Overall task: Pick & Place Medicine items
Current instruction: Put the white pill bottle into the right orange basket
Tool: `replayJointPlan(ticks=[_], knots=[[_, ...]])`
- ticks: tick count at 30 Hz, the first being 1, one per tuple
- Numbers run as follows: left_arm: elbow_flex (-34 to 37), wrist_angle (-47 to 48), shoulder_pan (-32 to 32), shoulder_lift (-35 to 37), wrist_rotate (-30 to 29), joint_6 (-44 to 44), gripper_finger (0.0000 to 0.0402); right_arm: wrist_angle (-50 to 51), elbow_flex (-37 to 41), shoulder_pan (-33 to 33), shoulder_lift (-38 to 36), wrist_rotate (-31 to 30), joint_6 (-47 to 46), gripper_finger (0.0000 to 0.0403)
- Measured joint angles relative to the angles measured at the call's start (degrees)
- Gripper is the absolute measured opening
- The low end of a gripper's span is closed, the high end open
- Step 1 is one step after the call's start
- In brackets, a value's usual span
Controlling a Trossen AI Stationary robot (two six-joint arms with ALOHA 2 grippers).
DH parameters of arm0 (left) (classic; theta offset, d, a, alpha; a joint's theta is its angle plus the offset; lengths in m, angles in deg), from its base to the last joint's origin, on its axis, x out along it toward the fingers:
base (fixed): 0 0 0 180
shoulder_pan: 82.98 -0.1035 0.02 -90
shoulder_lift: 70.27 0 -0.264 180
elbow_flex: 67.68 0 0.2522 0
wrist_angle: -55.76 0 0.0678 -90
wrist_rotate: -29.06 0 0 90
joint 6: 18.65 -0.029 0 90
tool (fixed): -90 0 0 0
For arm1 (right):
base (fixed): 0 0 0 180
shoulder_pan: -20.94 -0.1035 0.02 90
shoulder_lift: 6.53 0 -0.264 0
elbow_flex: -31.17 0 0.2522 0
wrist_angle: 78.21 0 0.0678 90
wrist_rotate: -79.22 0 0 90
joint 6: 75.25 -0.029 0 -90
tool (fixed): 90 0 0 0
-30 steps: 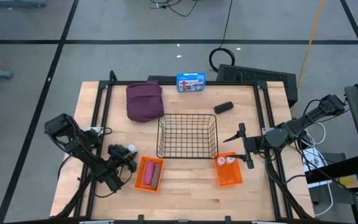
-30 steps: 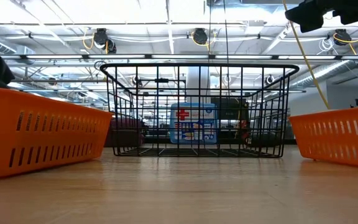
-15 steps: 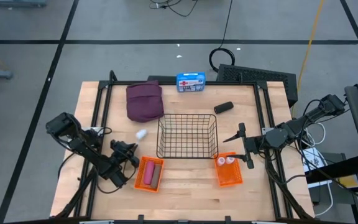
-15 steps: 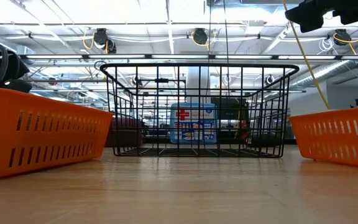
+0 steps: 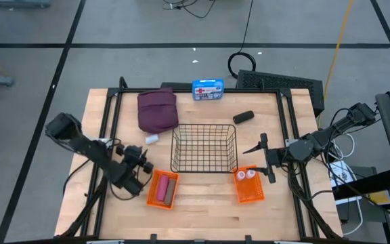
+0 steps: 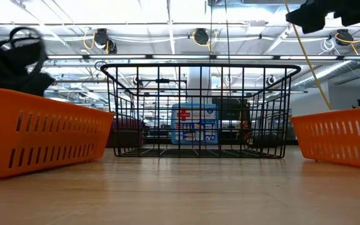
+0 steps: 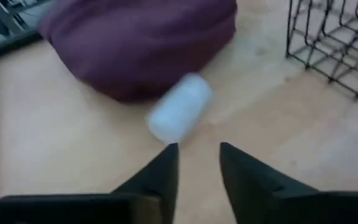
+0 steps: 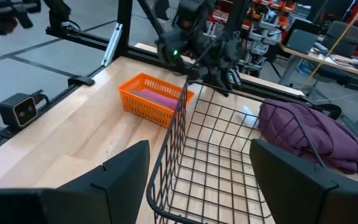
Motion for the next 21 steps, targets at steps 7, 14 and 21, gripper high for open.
replayJointPlan(ticks=[7,14,21], knots=[[0.9,-2.7,-11.7,12.0,3.4,-23.1,0.0223,0.1,0.0,0.0,0.0,0.0,0.0,0.0265],[7.4,-22.4,-26.0,19.8,14.1,-51.3,0.0236,0.4,0.0,0.0,0.0,0.0,0.0,0.0265],[12.8,-30.1,-33.3,23.8,22.3,-64.3,0.0212,1.4,0.0,0.0,0.0,0.1,-0.4,0.0265]])
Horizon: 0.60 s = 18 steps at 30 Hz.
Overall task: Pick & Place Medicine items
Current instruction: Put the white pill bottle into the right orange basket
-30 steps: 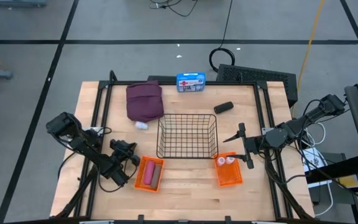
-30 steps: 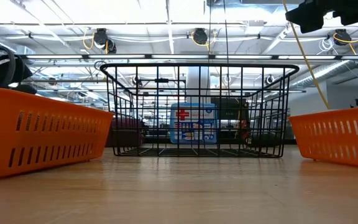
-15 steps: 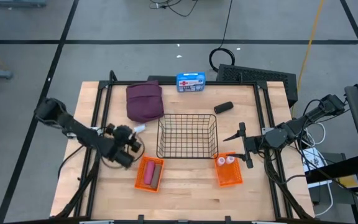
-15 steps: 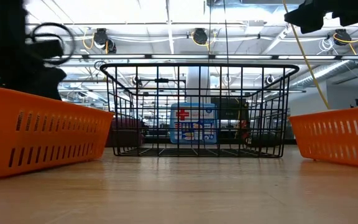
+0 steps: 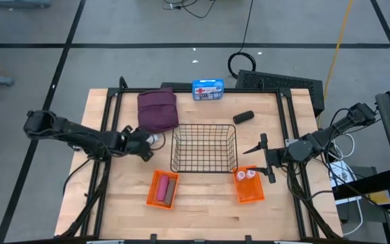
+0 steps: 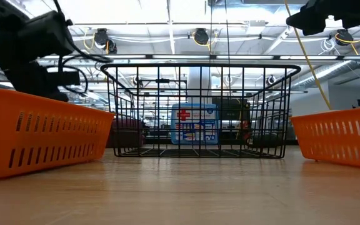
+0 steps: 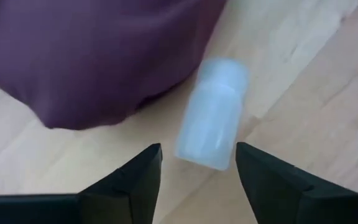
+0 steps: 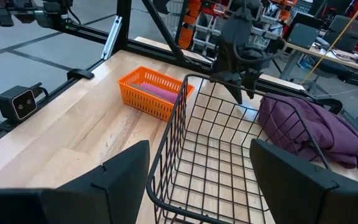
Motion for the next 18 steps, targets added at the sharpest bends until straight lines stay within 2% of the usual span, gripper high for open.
replayJointPlan(ticks=[7,14,18], knots=[[4.4,-12.4,-4.0,0.0,4.2,-8.3,0.0187,0.2,0.0,0.0,0.0,0.0,0.0,0.0265],[5.6,-14.6,-6.4,0.0,4.6,-10.3,0.0173,0.2,0.0,0.0,0.0,0.0,0.0,0.0265],[6.0,-17.6,-6.7,-0.7,4.7,-12.4,0.0179,0.2,0.0,0.0,0.0,0.0,0.0,0.0265]])
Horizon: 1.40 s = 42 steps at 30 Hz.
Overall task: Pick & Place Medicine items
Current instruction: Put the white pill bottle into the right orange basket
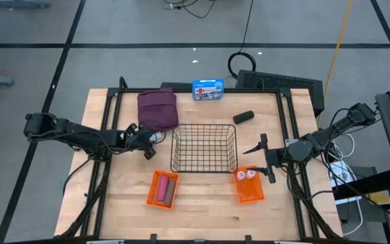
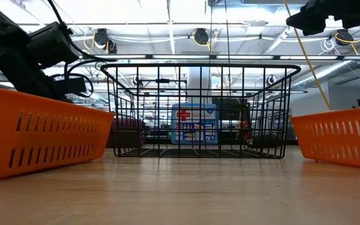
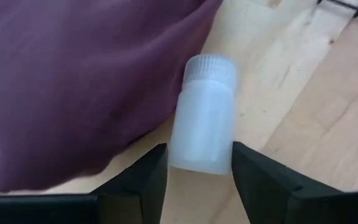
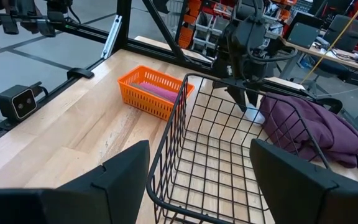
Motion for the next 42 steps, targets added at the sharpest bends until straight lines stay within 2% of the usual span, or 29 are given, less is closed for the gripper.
replayJointPlan(ticks=[6,10,15,23,32,38,42], knots=[[0.1,-2.4,0.0,-0.1,1.2,-0.7,0.022,0.0,0.0,0.0,0.0,0.0,0.0,0.0265],[0.1,-4.4,0.5,-0.1,1.4,-6.7,0.0247,0.1,0.0,0.0,0.0,0.0,0.0,0.0265],[0.1,-5.6,0.7,-0.6,3.1,-10.1,0.0248,0.6,0.0,0.0,0.0,0.0,0.0,0.0265],[0.1,-7.7,0.7,-5.2,3.2,-10.9,0.0203,0.9,0.0,0.0,0.0,0.0,0.0,0.0265],[-0.1,-9.8,0.6,-7.9,1.0,-5.3,0.0153,0.9,0.0,0.0,0.0,0.0,0.0,0.0265],[0.1,-8.5,0.5,-6.5,-1.3,-2.1,0.0091,1.0,0.0,0.0,0.0,0.0,0.0,0.0265],[0.1,-8.6,0.5,-5.9,1.4,-2.1,0.004,0.9,0.0,0.0,0.0,0.0,-0.1,0.0265]])
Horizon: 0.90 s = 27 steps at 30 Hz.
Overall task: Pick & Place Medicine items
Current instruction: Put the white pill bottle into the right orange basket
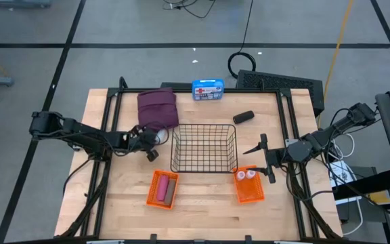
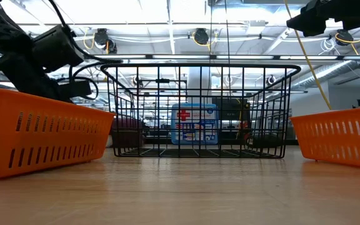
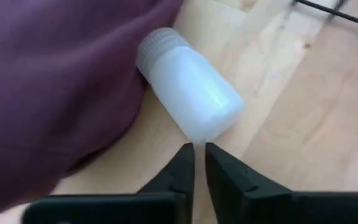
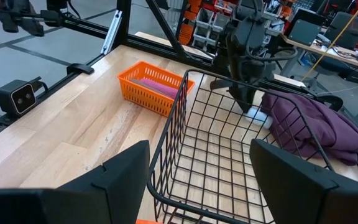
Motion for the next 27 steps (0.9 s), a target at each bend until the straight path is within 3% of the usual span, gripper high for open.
replayJointPlan(ticks=[6,16,27], knots=[[-2.7,1.4,0.0,0.1,2.3,5.7,0.0024,0.0,0.0,0.0,0.0,0.0,-1.0,0.0265],[-10.9,3.1,0.0,1.4,1.2,7.0,0.0132,0.0,0.0,0.0,0.0,0.0,-1.0,0.0265],[-11.1,-2.2,0.0,-9.2,0.3,15.9,0.0196,0.5,0.0,0.0,0.0,-0.1,-1.0,0.0265]])
